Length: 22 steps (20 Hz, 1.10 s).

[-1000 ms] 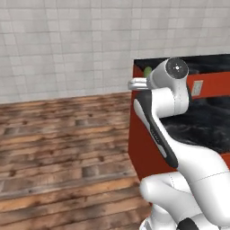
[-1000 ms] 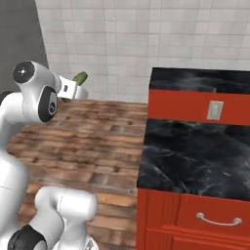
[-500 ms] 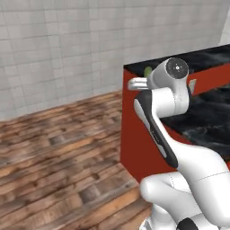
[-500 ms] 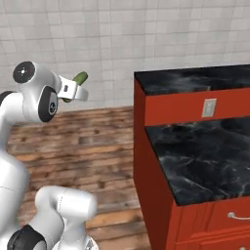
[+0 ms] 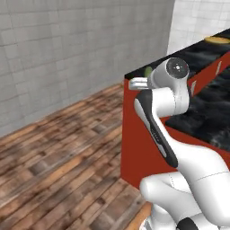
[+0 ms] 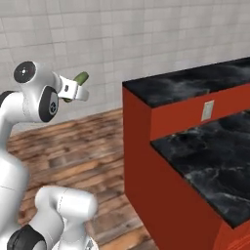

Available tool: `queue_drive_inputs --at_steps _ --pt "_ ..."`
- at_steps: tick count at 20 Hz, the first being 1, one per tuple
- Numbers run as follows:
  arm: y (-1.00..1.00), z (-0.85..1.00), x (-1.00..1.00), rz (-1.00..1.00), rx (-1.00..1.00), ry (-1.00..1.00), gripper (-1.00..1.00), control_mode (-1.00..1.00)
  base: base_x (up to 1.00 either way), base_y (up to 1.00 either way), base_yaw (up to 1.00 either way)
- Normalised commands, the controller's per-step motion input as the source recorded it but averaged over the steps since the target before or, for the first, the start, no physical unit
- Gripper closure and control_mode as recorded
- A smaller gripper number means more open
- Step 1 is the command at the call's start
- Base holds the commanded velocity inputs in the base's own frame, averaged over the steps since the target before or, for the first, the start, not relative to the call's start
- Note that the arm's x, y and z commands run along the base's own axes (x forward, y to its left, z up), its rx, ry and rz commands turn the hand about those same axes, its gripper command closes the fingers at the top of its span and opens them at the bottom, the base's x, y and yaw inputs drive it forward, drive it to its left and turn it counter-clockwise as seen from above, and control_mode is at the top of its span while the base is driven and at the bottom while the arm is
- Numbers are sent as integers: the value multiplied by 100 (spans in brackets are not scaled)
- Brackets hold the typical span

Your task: Take the cheese, steak, and cucumber from the fridge and place them on the plate on the dining counter to create an appetizer plate.

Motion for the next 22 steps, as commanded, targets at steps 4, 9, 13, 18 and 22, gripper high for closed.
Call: queue_drive_inputs --at_steps 4,9,13,18,22 --pt "0 0 0 0 0 0 100 100 62 100 -48" --pt "0 0 0 0 0 0 100 100 60 100 -47" --pt "0 0 0 0 0 0 100 100 59 100 -47" --pt "0 0 0 0 0 0 100 100 56 100 -46" --pt "0 0 0 0 0 0 100 100 54 100 -47"
